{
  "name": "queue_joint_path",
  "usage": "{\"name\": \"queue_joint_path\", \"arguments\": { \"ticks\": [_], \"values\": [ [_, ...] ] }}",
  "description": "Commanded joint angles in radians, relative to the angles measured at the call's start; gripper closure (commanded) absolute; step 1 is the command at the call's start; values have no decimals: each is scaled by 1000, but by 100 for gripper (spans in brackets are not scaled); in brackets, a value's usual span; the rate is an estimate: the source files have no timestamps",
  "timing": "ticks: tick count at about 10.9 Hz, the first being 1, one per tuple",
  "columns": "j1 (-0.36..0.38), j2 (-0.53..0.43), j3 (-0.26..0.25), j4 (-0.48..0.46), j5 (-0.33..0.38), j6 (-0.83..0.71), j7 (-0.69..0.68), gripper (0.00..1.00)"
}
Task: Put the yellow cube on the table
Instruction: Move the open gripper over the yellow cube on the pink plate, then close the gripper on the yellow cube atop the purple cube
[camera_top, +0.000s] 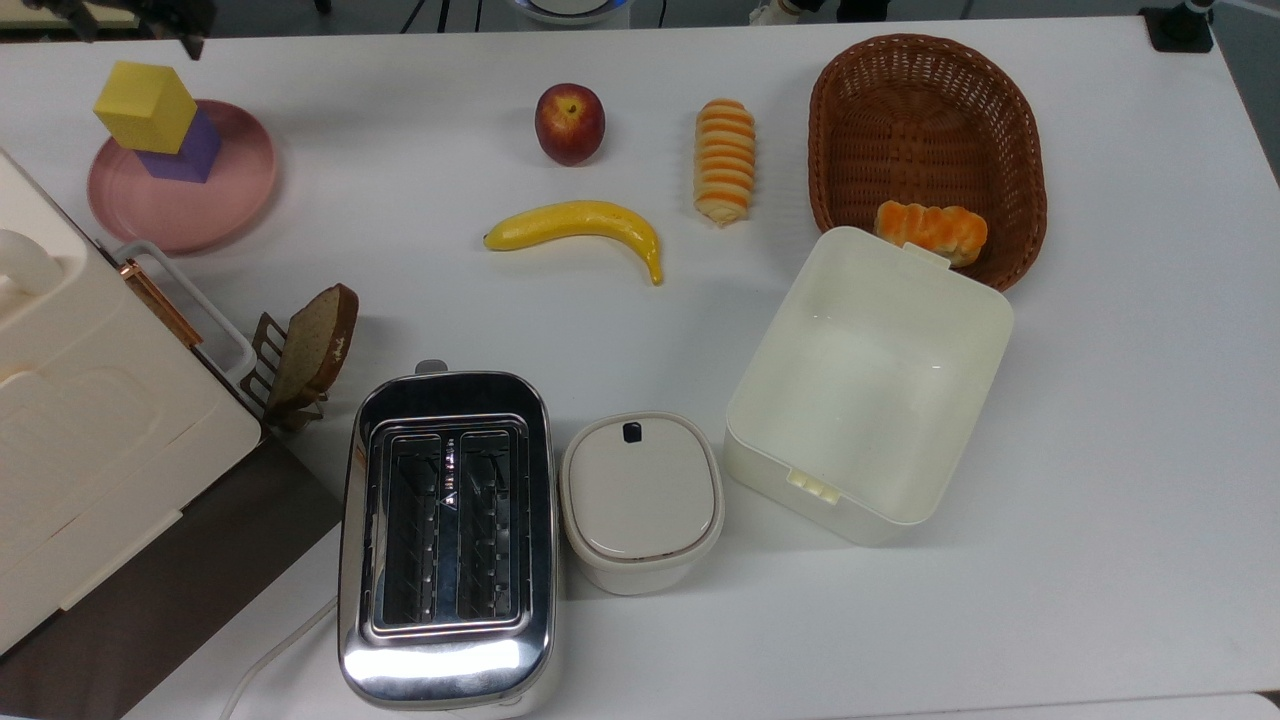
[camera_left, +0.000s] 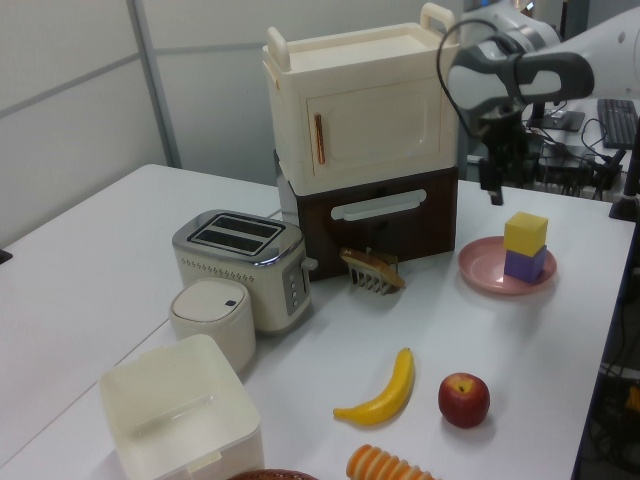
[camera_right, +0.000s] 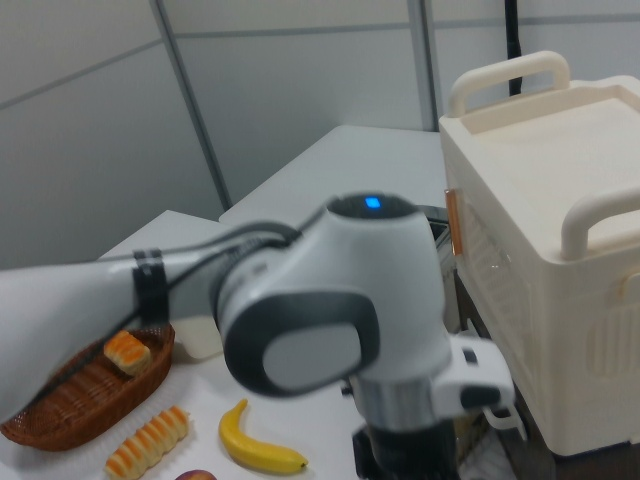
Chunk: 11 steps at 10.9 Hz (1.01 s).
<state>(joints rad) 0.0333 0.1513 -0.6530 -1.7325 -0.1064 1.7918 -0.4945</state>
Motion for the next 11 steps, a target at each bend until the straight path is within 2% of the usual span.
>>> {"name": "queue_joint_path", "arguments": {
  "ticks": [1, 3, 8, 9, 10, 11],
  "values": [
    [7, 23, -57, -116, 2, 159, -38, 0],
    [-18, 27, -65, -172, 2, 237, -71, 0],
    [-46, 97, -69, -180, 4, 294, -101, 0],
    [-47, 100, -68, -182, 5, 304, -107, 13],
    [-46, 100, -68, -180, 10, 304, -105, 48],
    [-44, 97, -68, -180, 23, 301, -105, 71]
  ]
}}
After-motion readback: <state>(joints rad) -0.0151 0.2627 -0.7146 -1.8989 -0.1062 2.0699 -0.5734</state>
